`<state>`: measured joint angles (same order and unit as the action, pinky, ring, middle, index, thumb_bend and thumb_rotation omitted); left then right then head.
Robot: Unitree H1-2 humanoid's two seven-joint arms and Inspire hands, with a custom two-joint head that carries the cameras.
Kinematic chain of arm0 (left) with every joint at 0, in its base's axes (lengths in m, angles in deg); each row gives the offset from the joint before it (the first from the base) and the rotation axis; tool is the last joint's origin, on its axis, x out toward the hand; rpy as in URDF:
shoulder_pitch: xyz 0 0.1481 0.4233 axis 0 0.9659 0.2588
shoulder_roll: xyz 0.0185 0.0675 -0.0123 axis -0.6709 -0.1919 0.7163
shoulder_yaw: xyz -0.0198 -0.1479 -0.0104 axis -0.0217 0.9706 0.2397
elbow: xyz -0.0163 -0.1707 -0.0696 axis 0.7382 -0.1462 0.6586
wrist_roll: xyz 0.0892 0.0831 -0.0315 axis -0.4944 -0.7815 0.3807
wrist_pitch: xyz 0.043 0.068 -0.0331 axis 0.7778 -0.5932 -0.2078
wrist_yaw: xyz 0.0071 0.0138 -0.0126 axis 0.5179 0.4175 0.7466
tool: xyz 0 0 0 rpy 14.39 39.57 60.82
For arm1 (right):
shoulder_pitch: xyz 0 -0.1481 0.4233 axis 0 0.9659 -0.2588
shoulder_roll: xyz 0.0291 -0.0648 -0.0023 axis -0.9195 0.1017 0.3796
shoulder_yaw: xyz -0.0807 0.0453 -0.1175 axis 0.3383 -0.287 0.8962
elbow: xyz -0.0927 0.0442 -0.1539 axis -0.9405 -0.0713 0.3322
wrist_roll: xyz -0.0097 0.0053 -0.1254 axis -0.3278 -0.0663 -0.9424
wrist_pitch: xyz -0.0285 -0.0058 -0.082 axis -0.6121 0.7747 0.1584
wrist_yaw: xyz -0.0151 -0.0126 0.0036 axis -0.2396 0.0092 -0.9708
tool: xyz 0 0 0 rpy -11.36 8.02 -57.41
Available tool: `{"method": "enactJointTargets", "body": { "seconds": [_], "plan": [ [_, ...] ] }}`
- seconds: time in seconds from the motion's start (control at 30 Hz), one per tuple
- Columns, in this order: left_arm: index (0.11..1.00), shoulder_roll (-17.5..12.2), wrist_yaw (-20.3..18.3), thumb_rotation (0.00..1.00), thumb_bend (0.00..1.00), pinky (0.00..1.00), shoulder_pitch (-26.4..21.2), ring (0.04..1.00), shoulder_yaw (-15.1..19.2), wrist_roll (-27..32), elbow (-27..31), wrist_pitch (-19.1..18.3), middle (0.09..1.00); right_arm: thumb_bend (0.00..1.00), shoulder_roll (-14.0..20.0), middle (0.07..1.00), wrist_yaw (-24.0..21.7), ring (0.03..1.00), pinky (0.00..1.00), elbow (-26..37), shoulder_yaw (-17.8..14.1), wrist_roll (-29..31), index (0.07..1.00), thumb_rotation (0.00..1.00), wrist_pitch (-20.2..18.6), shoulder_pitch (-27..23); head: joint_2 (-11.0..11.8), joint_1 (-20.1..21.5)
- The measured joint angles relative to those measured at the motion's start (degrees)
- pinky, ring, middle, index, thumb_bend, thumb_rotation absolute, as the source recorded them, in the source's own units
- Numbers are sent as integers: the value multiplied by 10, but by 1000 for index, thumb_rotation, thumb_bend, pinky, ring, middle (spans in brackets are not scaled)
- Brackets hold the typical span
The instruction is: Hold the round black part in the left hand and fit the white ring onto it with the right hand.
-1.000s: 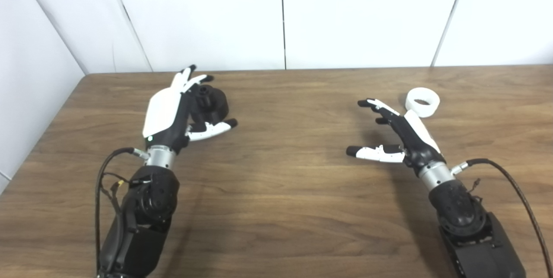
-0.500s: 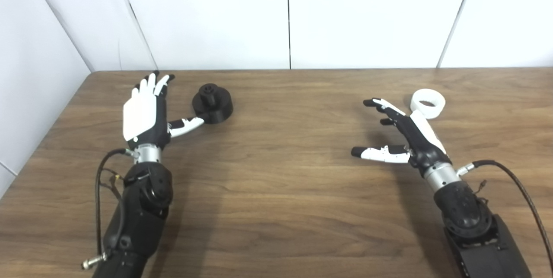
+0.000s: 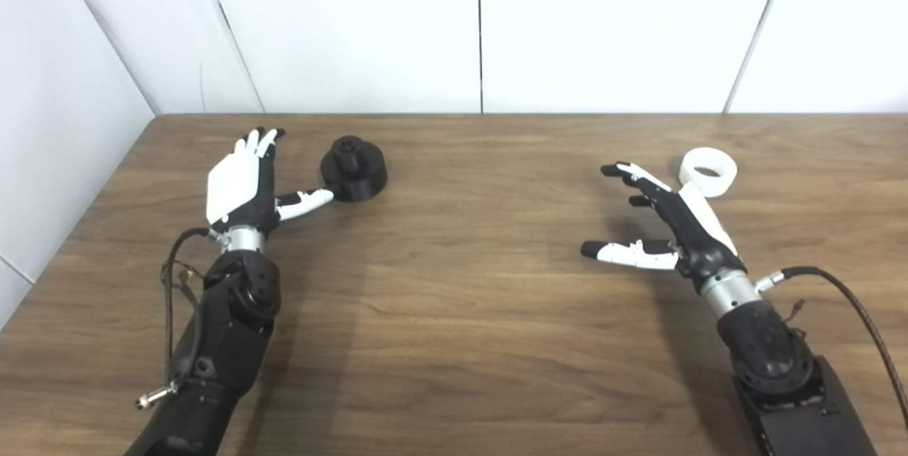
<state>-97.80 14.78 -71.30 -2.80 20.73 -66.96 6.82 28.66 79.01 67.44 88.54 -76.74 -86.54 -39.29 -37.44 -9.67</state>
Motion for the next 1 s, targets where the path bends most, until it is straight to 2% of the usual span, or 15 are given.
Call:
{"method": "enactJointTargets", "body": {
  "seconds": [0.3, 0.53, 0.87, 1.0],
  "plan": [
    [807, -3, -28, 542, 1000, 999, -9, 1000, -22, 19, -4, 0, 1000, 871, 1, 935, 0, 922, 835, 4, -2, 0, 854, 410, 0, 3, -4, 4],
    [808, -3, -44, 547, 1000, 1000, -18, 1000, -36, 28, -17, 2, 1000, 873, 1, 935, 0, 921, 835, 5, -3, -1, 852, 412, 0, 3, -5, 9],
    [809, -4, -46, 573, 1000, 1000, -38, 1000, -58, 37, -41, 10, 1000, 873, 2, 933, 0, 914, 815, 15, -4, -2, 851, 423, 0, 3, -7, 17],
    [810, -3, -47, 533, 1000, 1000, -46, 1000, -64, 38, -45, 11, 1000, 876, 4, 932, 0, 909, 806, 17, -5, -5, 854, 431, 0, 4, -8, 21]
  ]
}}
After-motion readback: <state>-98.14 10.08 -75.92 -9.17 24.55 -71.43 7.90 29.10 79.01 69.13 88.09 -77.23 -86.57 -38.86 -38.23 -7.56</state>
